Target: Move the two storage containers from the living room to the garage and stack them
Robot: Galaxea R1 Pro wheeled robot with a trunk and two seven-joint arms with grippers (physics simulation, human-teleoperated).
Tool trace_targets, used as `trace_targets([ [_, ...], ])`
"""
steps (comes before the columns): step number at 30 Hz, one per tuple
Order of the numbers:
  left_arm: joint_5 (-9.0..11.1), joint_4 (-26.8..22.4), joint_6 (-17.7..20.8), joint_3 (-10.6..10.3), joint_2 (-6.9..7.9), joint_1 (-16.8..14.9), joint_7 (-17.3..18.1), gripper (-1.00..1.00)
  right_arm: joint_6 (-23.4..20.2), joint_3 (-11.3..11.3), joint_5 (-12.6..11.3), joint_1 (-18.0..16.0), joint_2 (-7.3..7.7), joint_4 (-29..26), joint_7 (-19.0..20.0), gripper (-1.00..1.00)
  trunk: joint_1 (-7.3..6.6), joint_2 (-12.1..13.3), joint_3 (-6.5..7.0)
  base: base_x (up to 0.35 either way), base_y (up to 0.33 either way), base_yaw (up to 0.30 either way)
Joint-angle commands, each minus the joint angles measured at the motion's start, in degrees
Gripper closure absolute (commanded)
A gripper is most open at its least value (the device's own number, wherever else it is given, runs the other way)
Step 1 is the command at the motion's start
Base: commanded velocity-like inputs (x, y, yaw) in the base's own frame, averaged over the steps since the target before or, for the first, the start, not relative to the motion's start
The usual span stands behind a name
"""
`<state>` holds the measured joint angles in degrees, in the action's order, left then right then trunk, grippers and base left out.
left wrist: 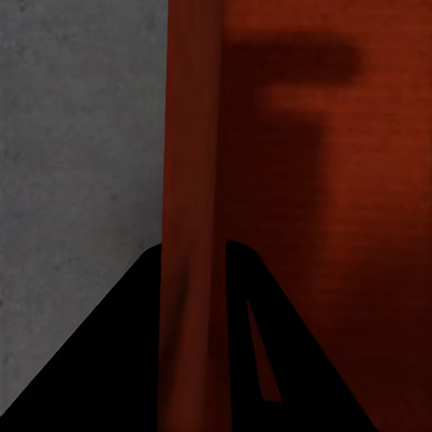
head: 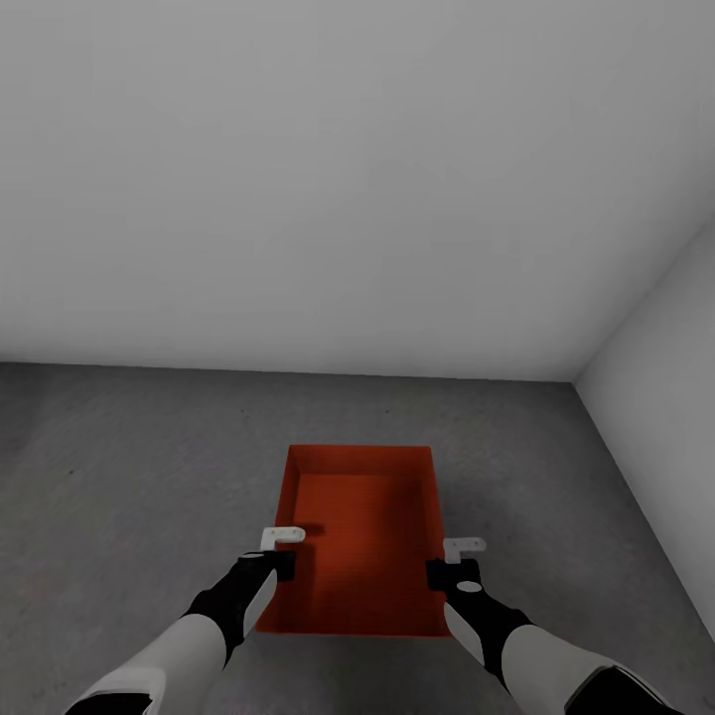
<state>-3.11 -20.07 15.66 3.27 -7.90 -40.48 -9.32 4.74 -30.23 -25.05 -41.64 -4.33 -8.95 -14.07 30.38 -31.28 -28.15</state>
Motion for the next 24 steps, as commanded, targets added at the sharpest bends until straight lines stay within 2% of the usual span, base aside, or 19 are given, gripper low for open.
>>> trace_targets([
  [1, -1.02, -3.14, 0.44, 0.95, -0.01, -0.04, -0.17, 1.0, 0.27, -0.71, -1.14, -0.02, 0.04, 0.86, -0.08, 1.0, 0.02, -0.07, -0.07, 0.0, 0.0, 0.0],
  [18, -1.02, -3.1, 0.47, 0.91, -0.08, -0.04, -0.52, 1.0, 0.27, -0.71, -1.14, -0.02, 0.1, 0.86, -0.08, 1.0, 0.02, -0.07, -0.07, 0.0, 0.0, 0.0],
  [24, -1.1, -3.02, 0.51, 0.86, -0.1, -0.04, -0.53, 1.0, 0.27, -0.71, -1.14, -0.02, 0.08, 0.86, -0.12, 1.0, 1.34, -2.48, -1.14, 0.0, 0.0, 0.0],
])
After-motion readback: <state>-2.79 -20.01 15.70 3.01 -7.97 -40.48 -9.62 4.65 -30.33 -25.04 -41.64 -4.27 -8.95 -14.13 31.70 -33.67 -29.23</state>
